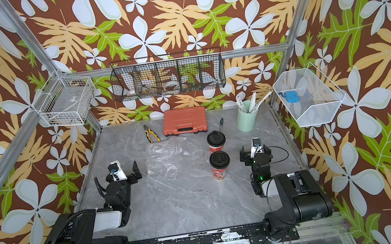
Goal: Pack milk tea into plastic carrier bags
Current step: Adjust the plastic carrier bag at the center of the board.
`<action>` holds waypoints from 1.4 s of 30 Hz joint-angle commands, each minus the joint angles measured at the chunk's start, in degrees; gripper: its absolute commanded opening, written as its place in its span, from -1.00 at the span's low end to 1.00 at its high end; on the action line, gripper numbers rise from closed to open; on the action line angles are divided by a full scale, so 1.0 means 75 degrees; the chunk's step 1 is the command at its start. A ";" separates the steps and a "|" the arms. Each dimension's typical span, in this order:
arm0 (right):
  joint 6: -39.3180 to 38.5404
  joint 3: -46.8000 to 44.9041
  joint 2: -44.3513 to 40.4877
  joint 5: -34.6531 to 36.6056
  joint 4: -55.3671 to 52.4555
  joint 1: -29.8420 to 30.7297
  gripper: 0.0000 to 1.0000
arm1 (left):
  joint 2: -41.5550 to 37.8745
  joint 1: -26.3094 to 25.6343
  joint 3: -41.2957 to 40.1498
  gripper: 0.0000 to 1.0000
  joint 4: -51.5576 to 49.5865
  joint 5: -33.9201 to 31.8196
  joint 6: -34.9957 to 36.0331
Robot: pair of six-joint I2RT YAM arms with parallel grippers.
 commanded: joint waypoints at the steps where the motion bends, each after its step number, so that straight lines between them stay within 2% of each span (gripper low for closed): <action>1: -0.0035 -0.0002 -0.0029 -0.0022 0.0154 0.0006 0.99 | -0.0012 0.0011 0.0025 1.00 0.0219 -0.0001 0.0046; 12: -0.0035 -0.0041 -0.0062 -0.0021 0.0200 0.0004 0.99 | -0.0042 0.0011 -0.0066 1.00 0.0365 -0.0103 0.0035; 15: -0.0063 -0.0068 -0.0106 -0.0079 0.0244 0.0008 0.99 | -0.0344 0.0000 -0.0046 1.00 0.0123 -0.0187 -0.0005; 20: 0.0000 0.0370 -0.0865 0.0009 -0.1125 0.0005 0.99 | -0.1103 0.0003 0.0132 1.00 -0.0833 -0.0540 -0.0141; 24: 0.0139 0.0579 -0.1598 -0.0079 -0.2134 0.0013 0.99 | -0.1763 -0.0018 0.0635 0.95 -0.2416 -0.1036 -0.0449; 27: 0.0398 0.0938 -0.2221 -0.0331 -0.3352 0.0004 0.98 | -0.2120 -0.0088 0.1592 0.88 -0.4749 -0.1789 -0.1291; 31: 0.0831 0.1461 -0.2795 -0.0774 -0.4985 0.0014 0.93 | -0.2315 -0.0372 0.2674 0.73 -0.6925 -0.1565 -0.2174; 37: 0.1450 0.1847 -0.3321 -0.1603 -0.6513 0.0005 0.86 | -0.2016 -0.1579 0.3847 0.58 -0.8393 -0.0815 -0.3179; 42: 0.1611 0.1998 -0.3446 -0.1853 -0.7001 0.0012 0.82 | -0.0522 -0.2884 0.5758 0.53 -0.9887 -0.0708 -0.3524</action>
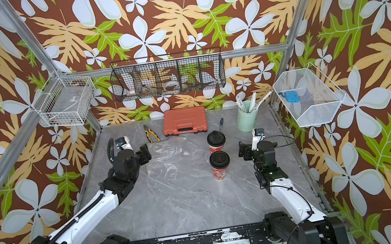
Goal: Pack milk tea into plastic carrier bags
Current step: Adjust the plastic carrier bag at the center of the board.
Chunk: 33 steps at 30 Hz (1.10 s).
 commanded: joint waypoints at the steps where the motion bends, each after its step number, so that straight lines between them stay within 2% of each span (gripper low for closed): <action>1: 0.0228 0.0116 -0.0061 -0.0316 -0.0633 0.0002 0.82 | 0.0881 -0.0655 0.1052 0.52 -0.1412 0.0308 -0.0513; 6: 0.0121 0.0185 -0.0118 -0.0311 -0.0744 0.0000 0.82 | 0.2442 -0.1329 0.2729 0.50 -0.2031 0.0804 -0.0817; 8: 0.0116 0.0180 -0.0155 -0.0342 -0.0745 0.0004 0.82 | 0.3136 -0.1491 0.3470 0.39 -0.2421 0.0868 -0.0926; 10: 0.0133 0.0168 -0.0177 -0.0364 -0.0743 0.0003 0.82 | 0.3754 -0.1594 0.4104 0.32 -0.2768 0.1000 -0.1061; 16: 0.0122 0.0133 -0.0260 -0.0392 -0.0697 0.0007 0.82 | 0.5432 -0.1743 0.5581 0.29 -0.3547 0.1460 -0.1434; 22: 0.0093 0.0078 -0.0274 -0.0407 -0.0652 0.0008 0.82 | 0.6820 -0.1961 0.6997 0.33 -0.4538 0.1137 -0.1612; 28: 0.0092 0.0043 -0.0285 -0.0428 -0.0620 0.0006 0.82 | 0.7708 -0.1985 0.7806 0.50 -0.5369 0.0904 -0.1756; 33: 0.0092 0.0068 -0.0302 -0.0465 -0.0624 0.0008 0.82 | 0.7869 -0.1985 0.7871 0.57 -0.5621 0.0600 -0.1827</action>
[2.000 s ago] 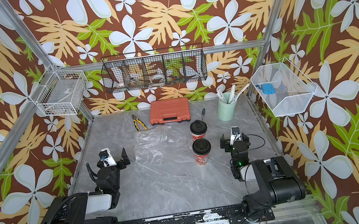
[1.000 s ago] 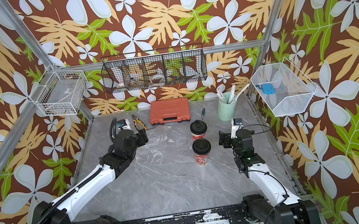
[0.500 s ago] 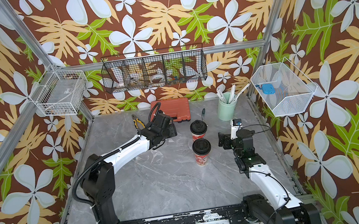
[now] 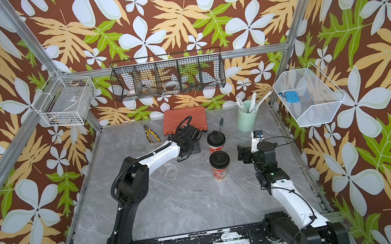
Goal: Pack milk tea into plastic carrier bags
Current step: Adjust the plastic carrier bag at the center of the board.
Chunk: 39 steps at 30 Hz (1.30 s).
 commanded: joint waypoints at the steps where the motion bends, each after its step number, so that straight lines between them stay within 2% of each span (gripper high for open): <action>1: -0.0012 0.0029 -0.0023 -0.0047 0.0104 0.0007 0.82 | 0.0099 0.0005 0.0107 0.58 -0.0518 -0.0387 -0.0078; 7: 0.0006 -0.0023 -0.0026 -0.0050 0.0163 0.0006 0.82 | 0.0280 0.0005 0.0136 0.61 -0.0706 -0.0420 -0.0033; 12: -0.0003 -0.0015 -0.0073 -0.0081 0.0141 0.0003 0.83 | 0.0444 0.0020 0.0099 0.53 -0.0742 -0.0283 0.0043; 18: -0.0013 -0.0031 -0.0085 -0.0054 0.0142 0.0007 0.83 | 0.0407 0.0017 -0.0131 0.15 -0.0609 -0.0183 0.0032; 26: 0.0034 -0.0010 -0.0142 -0.0092 0.0151 0.0003 0.82 | -0.0168 0.0017 -0.0625 -0.57 -0.0302 -0.0269 0.0196; 32: 0.0166 0.0286 -0.0238 0.0011 -0.0335 0.0012 0.77 | -0.1089 0.0017 -0.1347 -0.87 0.0122 -0.0228 0.0364; 39: 0.0730 0.0957 -0.0760 -0.0298 -0.1535 0.0020 0.61 | -0.3002 0.0069 -0.3035 -0.98 0.1034 0.0382 0.0827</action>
